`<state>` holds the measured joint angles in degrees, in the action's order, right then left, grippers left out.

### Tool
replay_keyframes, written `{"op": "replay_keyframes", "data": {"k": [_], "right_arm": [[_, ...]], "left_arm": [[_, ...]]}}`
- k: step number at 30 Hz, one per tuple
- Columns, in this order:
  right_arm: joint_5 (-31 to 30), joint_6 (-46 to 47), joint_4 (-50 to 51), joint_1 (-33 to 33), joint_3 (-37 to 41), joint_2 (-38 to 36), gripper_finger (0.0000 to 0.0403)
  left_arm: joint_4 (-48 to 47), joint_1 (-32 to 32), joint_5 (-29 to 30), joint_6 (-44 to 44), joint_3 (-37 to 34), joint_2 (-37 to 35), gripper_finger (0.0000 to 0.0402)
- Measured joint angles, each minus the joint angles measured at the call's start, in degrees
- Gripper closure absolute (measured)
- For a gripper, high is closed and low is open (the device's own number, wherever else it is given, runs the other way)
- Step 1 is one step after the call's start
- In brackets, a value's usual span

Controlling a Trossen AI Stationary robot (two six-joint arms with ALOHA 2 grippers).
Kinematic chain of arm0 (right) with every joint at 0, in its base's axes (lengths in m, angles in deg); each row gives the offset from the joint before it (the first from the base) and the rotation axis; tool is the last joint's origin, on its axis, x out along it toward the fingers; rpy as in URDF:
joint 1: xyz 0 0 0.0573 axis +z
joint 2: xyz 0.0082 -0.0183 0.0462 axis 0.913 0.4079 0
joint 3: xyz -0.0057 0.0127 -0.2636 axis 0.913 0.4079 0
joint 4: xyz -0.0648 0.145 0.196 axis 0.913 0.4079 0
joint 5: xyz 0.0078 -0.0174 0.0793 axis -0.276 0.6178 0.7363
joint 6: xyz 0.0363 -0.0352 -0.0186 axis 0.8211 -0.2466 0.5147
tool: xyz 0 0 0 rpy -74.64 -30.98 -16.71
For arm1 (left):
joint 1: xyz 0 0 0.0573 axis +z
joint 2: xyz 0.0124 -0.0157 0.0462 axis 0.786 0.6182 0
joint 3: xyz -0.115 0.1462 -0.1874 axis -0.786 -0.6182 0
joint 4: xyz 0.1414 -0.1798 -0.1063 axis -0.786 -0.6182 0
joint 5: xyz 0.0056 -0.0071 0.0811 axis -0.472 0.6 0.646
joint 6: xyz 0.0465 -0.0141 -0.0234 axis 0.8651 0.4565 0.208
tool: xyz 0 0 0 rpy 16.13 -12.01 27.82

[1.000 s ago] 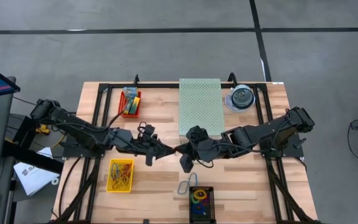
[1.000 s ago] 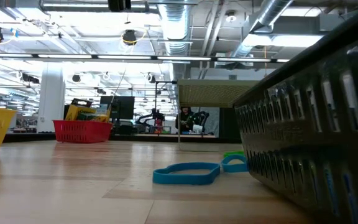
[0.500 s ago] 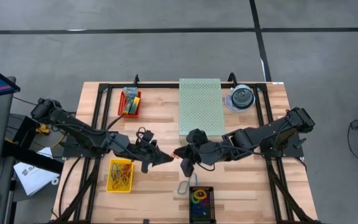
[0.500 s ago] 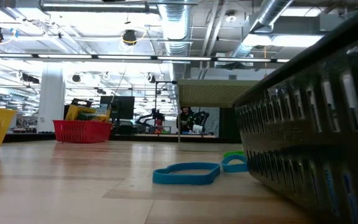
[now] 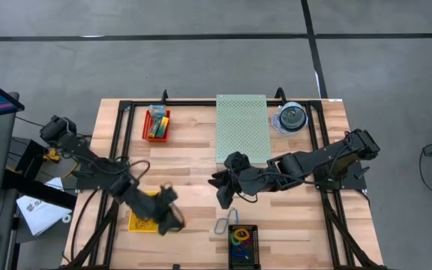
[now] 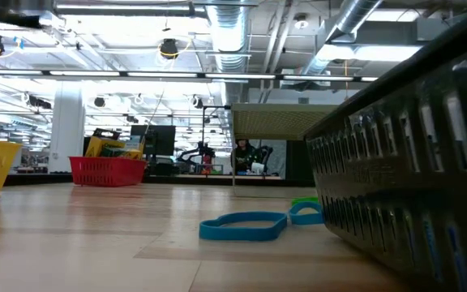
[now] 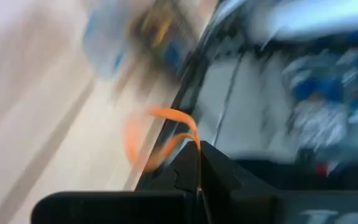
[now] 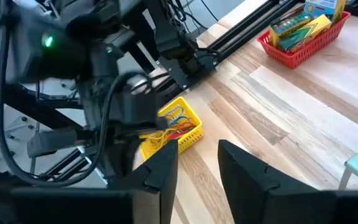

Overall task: Pick & Place Office Desk Supplies
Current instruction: Put the orange rubber band into the yellow bin

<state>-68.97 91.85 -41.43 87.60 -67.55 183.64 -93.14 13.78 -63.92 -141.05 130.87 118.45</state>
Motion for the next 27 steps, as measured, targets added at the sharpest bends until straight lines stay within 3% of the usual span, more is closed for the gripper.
{"op": "replay_keyframes", "data": {"k": [5, 8, 13, 19, 27], "right_arm": [[0.1, 0.0, 0.1, 0.0, 0.0, 0.0, 0.0289], [0.1, 0.4, 0.0, 0.0, 0.0, 0.0, 0.0289], [0.1, 0.4, 0.0, 0.0, 0.0, 0.0, 0.0289], [0.1, 0.2, 0.4, 0.0, 0.0, 0.0, 0.0289], [0.1, 1.0, 2.8, 0.0, 0.0, 0.0, 0.0289]], "left_arm": [[-15.5, -7.0, -7.6, -11.7, 0.0, -0.5, 0.0401], [-21.6, -10.7, -8.6, -18.1, 0.0, -2.5, 0.0401], [-33.1, -13.8, -4.6, -26.3, 0.0, -8.9, 0.0401], [-50.8, -12.7, -1.2, -33.9, 0.0, -15.0, 0.0401], [-53.2, -11.3, -1.1, -33.8, -0.5, -15.4, 0.0401]]}}
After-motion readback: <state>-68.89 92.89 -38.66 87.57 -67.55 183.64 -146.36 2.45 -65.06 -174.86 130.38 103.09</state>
